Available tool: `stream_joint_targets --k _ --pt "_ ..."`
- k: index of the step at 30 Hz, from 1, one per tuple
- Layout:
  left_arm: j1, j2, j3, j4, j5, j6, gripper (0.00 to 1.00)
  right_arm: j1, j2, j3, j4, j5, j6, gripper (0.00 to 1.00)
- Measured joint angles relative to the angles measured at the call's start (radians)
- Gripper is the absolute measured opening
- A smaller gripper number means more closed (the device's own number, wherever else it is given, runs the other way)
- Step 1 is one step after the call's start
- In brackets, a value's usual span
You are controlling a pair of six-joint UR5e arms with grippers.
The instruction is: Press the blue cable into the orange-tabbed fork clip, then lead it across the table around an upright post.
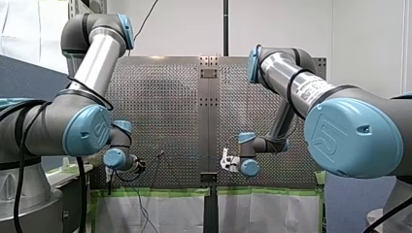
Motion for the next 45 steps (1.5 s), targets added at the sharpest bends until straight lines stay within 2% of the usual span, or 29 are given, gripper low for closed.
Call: stream_joint_targets --k 8,15,20,27,35,45 --pt "-0.032 0.081 -0.008 -0.038 -0.002 -0.009 1.00 0.001 0.000 0.000 -0.001 0.000 0.003 0.00" --pt "-0.068 0.149 -0.009 -0.012 -0.010 -0.016 1.00 -0.001 0.000 0.000 -0.005 0.000 0.004 0.00" --pt "-0.091 0.157 -0.009 0.001 -0.031 -0.039 1.00 -0.001 0.000 0.000 -0.008 -0.002 0.004 0.00" --pt "-0.127 0.120 -0.009 0.012 -0.089 -0.037 1.00 -0.001 0.000 0.000 -0.008 -0.003 0.005 0.00" --pt "-0.161 0.046 -0.009 0.074 -0.109 -0.001 1.00 -0.002 0.002 0.000 -0.010 -0.003 0.005 0.00" --pt "-0.257 -0.044 -0.009 0.180 -0.206 -0.058 1.00 -0.004 0.004 0.000 -0.011 -0.004 0.005 0.00"
